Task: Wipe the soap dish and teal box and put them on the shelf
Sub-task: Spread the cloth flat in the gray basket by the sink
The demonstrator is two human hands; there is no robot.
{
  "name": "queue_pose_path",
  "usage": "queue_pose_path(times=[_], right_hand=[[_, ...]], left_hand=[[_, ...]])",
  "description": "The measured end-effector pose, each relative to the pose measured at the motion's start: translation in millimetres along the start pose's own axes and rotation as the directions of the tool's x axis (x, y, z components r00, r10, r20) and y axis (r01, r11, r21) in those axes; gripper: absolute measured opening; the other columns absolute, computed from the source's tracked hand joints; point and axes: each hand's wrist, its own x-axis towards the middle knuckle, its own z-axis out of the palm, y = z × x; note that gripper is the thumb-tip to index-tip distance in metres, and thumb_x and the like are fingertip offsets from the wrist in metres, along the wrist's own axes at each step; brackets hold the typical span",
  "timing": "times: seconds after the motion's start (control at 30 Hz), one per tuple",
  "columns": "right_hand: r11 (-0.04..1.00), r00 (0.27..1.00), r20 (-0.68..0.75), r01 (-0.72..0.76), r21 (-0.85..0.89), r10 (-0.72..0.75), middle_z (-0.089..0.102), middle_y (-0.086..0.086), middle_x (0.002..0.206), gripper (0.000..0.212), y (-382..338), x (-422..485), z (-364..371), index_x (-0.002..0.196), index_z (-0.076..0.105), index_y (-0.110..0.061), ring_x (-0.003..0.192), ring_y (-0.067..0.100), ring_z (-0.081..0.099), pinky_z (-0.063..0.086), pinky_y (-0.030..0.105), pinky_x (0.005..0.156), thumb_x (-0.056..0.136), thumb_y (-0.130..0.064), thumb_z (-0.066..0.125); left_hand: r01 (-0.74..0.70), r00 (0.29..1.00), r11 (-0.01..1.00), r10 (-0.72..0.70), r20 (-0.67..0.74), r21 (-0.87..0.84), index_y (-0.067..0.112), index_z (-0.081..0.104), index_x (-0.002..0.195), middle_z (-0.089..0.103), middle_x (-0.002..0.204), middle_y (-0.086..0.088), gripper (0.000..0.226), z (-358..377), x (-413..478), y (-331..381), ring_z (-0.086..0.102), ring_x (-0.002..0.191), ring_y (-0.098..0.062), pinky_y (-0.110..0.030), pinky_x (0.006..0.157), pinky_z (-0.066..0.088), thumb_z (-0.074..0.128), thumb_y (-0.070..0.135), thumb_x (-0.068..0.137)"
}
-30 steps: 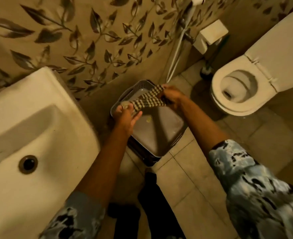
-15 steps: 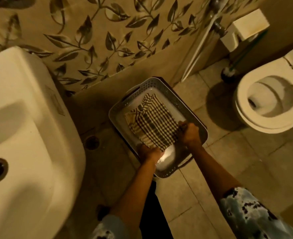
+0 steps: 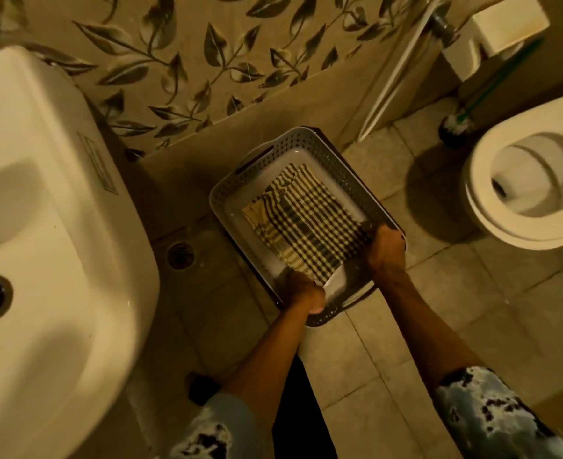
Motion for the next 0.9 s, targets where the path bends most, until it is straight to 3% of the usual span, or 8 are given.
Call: queue_pose_path(times=[0.1,0.2,0.43,0.57,0.63,0.7,0.8,0.9], right_hand=[[0.999,0.998,0.058,0.023,-0.035,-0.021,0.063,0.02,0.113,0.023,3.4,-2.6,2.5,0.112,0.059,-0.001,0.099,0.03,0.063,0.054,0.038,0.087,0.093,-0.013,0.055],[0.995,0.994,0.081,0.08,-0.065,-0.074,0.06,0.019,0.119,0.027,0.5,-8.6,10.5,0.117,0.056,-0.005,0.105,0.032,0.06,0.053,0.044,0.092,0.091,-0.014,0.056],[0.992,0.981,0.173,0.103,-0.077,-0.088,0.056,0.017,0.126,0.029,-7.0,-22.0,26.8,0.118,0.056,-0.006,0.116,0.03,0.055,0.045,0.039,0.1,0.092,-0.019,0.055],[0.999,0.979,0.199,0.049,-0.013,-0.045,0.055,0.019,0.124,0.029,-8.8,-22.5,25.5,0.116,0.056,-0.002,0.117,0.034,0.053,0.045,0.044,0.101,0.091,-0.016,0.056],[0.999,0.977,0.207,0.037,0.026,-0.042,0.055,0.018,0.125,0.029,-9.0,-24.3,24.5,0.115,0.057,-0.004,0.116,0.033,0.053,0.045,0.044,0.102,0.09,-0.018,0.057],[0.995,0.977,0.197,0.087,-0.042,-0.077,0.056,0.017,0.124,0.03,-9.2,-26.7,25.0,0.115,0.057,-0.006,0.113,0.033,0.054,0.046,0.043,0.097,0.089,-0.022,0.058],[0.963,0.956,0.263,0.183,-0.199,-0.127,0.046,0.015,0.134,0.043,-6.4,-26.8,29.5,0.122,0.053,-0.014,0.121,0.033,0.045,0.043,0.047,0.098,0.085,-0.035,0.062],[0.889,0.925,0.349,0.282,-0.361,-0.152,0.031,0.012,0.147,0.062,-2.3,-28.4,32.0,0.131,0.048,-0.019,0.135,0.038,0.027,0.03,0.058,0.108,0.078,-0.041,0.069]], left_hand=[[-0.133,0.979,0.931,0.176,-0.099,0.34,0.01,0.037,0.137,0.052,0.131,-0.01,0.057,-8.8,-1.4,5.2,0.055,0.111,-0.021,-0.019,0.077,0.044,0.061,0.007,0.086],[-0.342,0.891,0.874,0.418,-0.176,0.344,0.011,0.053,0.116,0.056,0.105,-0.004,0.03,-31.3,13.1,26.6,0.056,0.098,-0.02,-0.027,0.078,0.047,0.059,0.012,0.087],[-0.411,0.895,0.858,0.316,-0.315,-0.307,0.011,0.052,0.126,0.058,0.122,-0.009,0.039,-104.4,72.9,69.8,0.062,0.096,-0.023,-0.031,0.072,0.058,0.053,0.001,0.088],[-0.344,0.935,0.557,0.126,-0.332,-0.756,0.008,0.039,0.136,0.062,0.084,-0.009,0.051,-123.6,78.6,67.4,0.061,0.051,-0.009,-0.018,0.046,0.052,0.045,-0.008,0.088],[-0.334,0.941,0.455,0.102,-0.324,-0.826,0.009,0.03,0.141,0.06,0.081,-0.012,0.058,-122.5,74.6,62.0,0.057,0.051,-0.012,-0.018,0.044,0.049,0.042,-0.011,0.087],[-0.365,0.924,0.518,0.099,-0.37,-0.773,0.006,0.033,0.139,0.061,0.103,-0.019,0.06,-119.8,69.8,57.2,0.058,0.062,-0.018,-0.022,0.05,0.051,0.044,-0.014,0.084],[-0.422,0.833,0.863,0.249,-0.495,-0.276,0.006,0.047,0.131,0.055,0.13,-0.016,0.049,-114.1,62.4,47.9,0.059,0.109,-0.031,-0.036,0.088,0.052,0.053,-0.007,0.084],[-0.422,0.828,0.907,0.379,-0.412,-0.013,0.006,0.051,0.128,0.056,0.13,-0.015,0.042,-113.7,49.2,37.3,0.052,0.121,-0.031,-0.044,0.103,0.045,0.053,0.001,0.086]])
